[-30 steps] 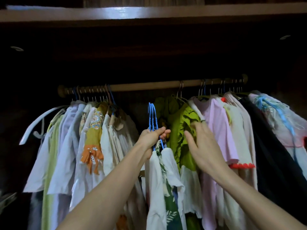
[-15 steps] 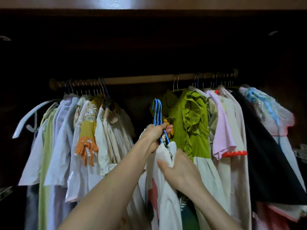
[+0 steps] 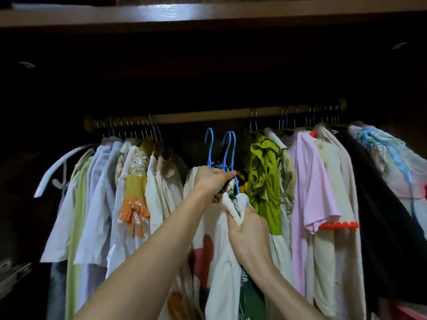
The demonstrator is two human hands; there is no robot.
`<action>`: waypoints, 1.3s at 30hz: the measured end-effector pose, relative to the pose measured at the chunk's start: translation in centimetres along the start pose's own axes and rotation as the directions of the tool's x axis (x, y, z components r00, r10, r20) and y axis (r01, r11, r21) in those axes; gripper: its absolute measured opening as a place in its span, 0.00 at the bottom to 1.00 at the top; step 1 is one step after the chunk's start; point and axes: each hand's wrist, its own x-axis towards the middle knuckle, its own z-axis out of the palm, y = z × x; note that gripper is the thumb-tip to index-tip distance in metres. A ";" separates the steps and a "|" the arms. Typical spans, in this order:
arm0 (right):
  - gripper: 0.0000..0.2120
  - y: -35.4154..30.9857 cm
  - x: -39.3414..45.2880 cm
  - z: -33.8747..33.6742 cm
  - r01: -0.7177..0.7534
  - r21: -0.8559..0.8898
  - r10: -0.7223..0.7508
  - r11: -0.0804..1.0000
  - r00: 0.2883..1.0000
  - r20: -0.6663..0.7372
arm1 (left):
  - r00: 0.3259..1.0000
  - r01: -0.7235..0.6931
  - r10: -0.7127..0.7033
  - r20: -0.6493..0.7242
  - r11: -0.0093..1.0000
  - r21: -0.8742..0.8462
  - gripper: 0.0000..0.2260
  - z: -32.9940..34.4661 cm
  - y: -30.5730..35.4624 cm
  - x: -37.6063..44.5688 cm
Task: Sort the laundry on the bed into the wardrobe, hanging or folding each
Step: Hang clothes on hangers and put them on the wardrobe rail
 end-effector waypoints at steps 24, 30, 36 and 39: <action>0.14 -5.3 12.1 3.4 0.138 -0.094 -0.149 0.986 0.982 -0.120 | 0.964 -0.257 0.266 0.015 0.946 -0.199 0.03 -1.8 3.8 5.4; 0.16 -3.2 13.1 4.5 0.107 -0.061 -0.107 0.992 0.994 0.000 | 0.992 -0.024 0.050 0.114 0.975 -0.220 0.14 -2.6 -0.2 5.9; 0.22 -2.8 13.5 4.2 0.182 -0.232 -0.172 0.956 0.983 0.062 | 0.989 0.026 0.012 0.148 0.966 -0.256 0.15 -3.8 -0.6 5.2; 0.26 -2.3 13.3 3.8 0.073 0.046 -0.079 0.996 0.987 0.143 | 0.982 0.023 0.007 0.190 0.987 -0.158 0.12 -4.6 0.0 3.9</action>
